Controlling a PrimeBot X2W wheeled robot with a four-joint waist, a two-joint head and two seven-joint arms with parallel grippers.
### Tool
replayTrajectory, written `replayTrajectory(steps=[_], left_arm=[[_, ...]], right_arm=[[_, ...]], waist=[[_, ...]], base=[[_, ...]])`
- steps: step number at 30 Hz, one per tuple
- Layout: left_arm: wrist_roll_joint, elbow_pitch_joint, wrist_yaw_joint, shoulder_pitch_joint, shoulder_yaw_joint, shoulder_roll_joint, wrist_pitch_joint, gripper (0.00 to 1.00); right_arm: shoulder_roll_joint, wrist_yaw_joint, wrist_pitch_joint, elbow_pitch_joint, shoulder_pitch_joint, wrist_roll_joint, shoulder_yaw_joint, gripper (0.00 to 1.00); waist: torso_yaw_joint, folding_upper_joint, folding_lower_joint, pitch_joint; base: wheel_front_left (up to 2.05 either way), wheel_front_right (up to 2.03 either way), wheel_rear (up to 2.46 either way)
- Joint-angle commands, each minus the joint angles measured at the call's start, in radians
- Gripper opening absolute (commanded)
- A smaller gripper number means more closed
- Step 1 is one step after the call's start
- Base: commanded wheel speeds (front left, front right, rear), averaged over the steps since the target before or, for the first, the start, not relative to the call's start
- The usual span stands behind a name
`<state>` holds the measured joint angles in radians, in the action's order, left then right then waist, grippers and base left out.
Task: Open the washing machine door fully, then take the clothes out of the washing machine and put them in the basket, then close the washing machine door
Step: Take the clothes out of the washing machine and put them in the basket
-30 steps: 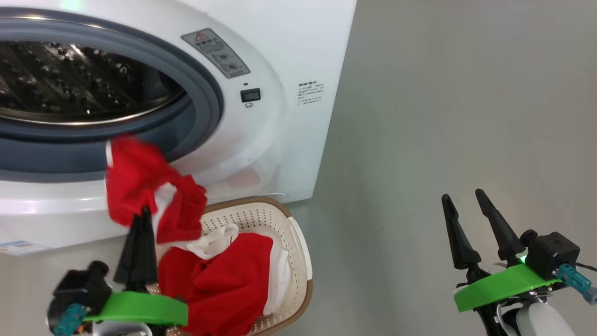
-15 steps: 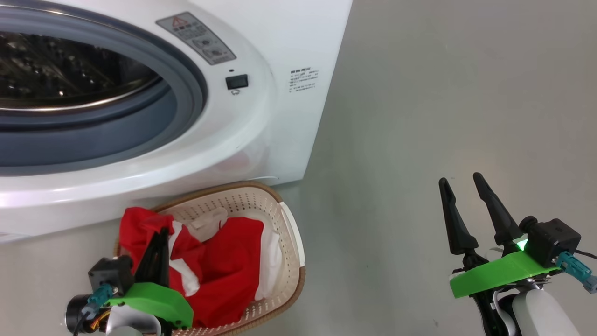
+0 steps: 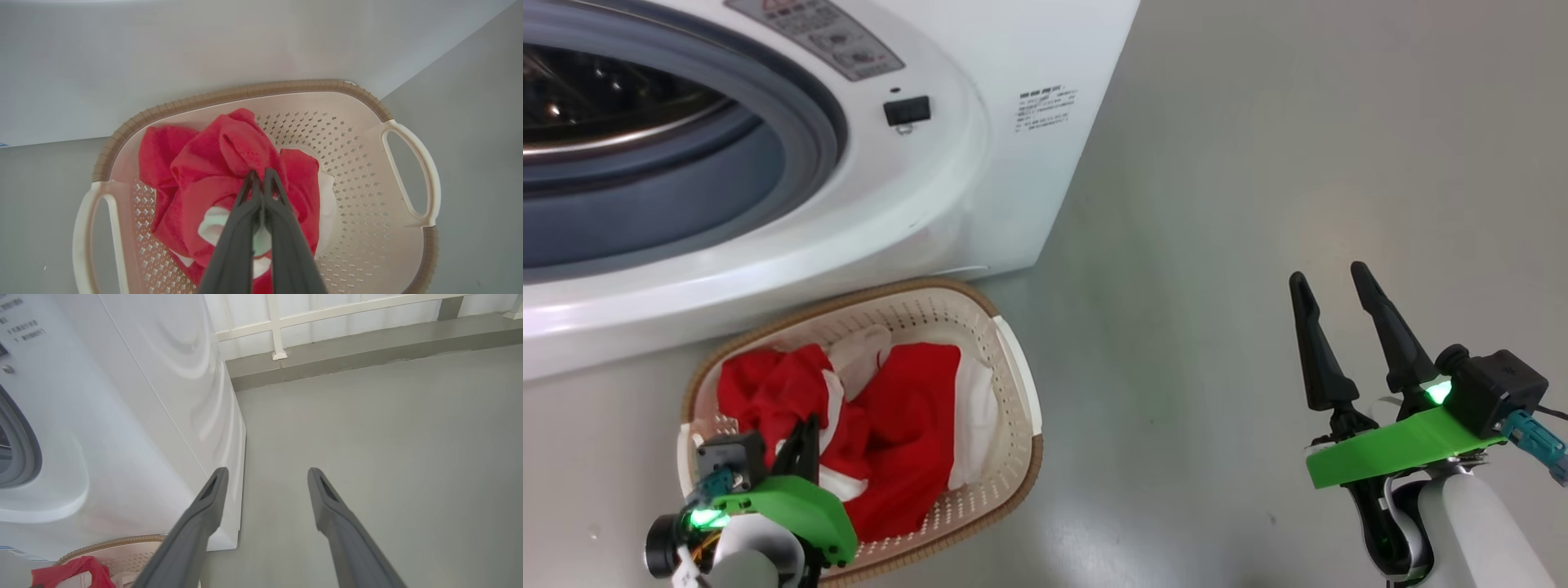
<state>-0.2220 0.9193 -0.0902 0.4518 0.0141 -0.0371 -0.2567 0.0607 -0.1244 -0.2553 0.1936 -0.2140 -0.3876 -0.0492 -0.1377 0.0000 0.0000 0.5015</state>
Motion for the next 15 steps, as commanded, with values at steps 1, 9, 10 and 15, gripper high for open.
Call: replayTrajectory(steps=[1,9,10,15], left_arm=[[0.013,0.022,-0.007,0.016,-0.029,-0.013,-0.005,0.00],[0.025,0.125,-0.018,0.098,-0.034,-0.013,-0.005,0.45],[0.027,0.131,-0.018,0.104,-0.036,-0.014,-0.005,0.65],[0.035,0.149,-0.018,0.120,-0.046,-0.015,-0.005,1.00]], right_arm=[[0.003,-0.006,-0.006,-0.025,-0.013,-0.014,-0.025,1.00],[0.000,-0.006,-0.006,-0.033,-0.030,-0.012,-0.025,1.00],[-0.001,-0.006,-0.006,-0.033,-0.031,-0.012,-0.026,1.00],[-0.001,-0.006,-0.006,-0.029,-0.033,-0.010,-0.027,1.00]], waist=[[-0.007,0.0000,0.0000,0.032],[-0.005,0.0000,0.0000,0.081],[-0.004,0.0000,0.0000,0.083],[-0.002,0.0000,0.0000,0.083]], base=[[0.00,0.00,0.00],[0.00,0.00,0.00],[0.00,0.00,0.00],[0.00,0.00,0.00]])
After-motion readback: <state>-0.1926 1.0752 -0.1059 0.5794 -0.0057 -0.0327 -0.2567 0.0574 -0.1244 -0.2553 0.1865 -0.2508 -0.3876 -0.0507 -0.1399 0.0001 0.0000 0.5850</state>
